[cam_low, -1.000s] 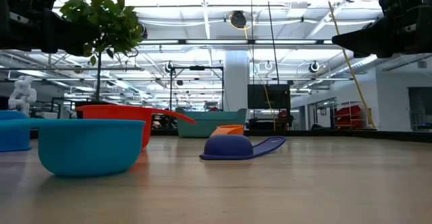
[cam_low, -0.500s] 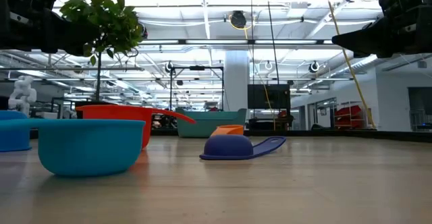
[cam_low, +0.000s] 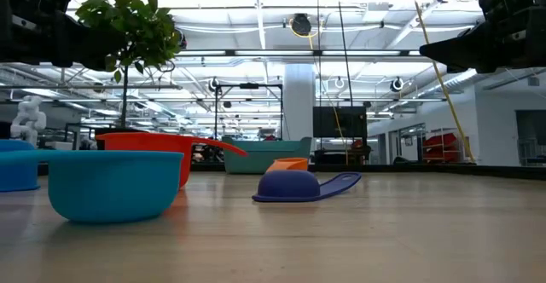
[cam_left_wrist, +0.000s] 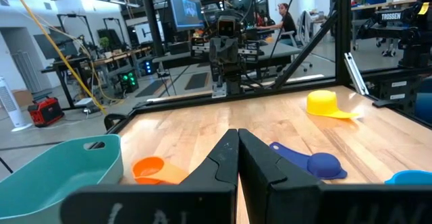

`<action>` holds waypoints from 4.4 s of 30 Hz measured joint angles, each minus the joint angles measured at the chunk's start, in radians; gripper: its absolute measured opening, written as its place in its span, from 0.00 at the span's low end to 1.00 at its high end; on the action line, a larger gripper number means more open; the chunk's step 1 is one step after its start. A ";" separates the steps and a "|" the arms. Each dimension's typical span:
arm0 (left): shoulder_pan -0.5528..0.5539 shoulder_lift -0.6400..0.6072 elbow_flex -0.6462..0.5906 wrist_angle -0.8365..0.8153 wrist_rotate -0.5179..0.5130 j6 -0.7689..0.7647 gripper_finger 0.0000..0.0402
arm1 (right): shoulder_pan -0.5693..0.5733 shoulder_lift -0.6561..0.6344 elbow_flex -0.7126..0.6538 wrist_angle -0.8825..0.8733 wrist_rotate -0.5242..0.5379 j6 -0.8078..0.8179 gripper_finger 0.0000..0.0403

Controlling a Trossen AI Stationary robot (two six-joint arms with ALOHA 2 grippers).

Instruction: Nest measuring cups in basket

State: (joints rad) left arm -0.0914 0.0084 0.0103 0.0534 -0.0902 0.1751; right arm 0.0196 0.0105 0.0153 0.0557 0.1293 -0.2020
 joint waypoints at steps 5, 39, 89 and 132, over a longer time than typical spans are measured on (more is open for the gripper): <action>0.000 0.000 0.000 0.000 0.000 0.000 0.01 | 0.000 0.000 0.000 0.000 0.000 0.000 0.00; 0.000 0.000 0.000 0.000 -0.004 0.000 0.01 | 0.000 0.000 0.000 0.000 0.000 0.000 0.00; 0.000 0.000 0.000 0.014 0.000 -0.082 0.01 | 0.000 0.000 0.000 0.000 0.000 0.000 0.00; -0.539 1.215 0.614 -0.323 -0.356 -0.049 0.37 | 0.000 0.000 0.000 0.096 0.006 0.560 0.00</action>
State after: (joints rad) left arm -0.6307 1.2234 0.6247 -0.2699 -0.4461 0.1259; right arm 0.0194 0.0109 0.0153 0.1516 0.1356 0.3584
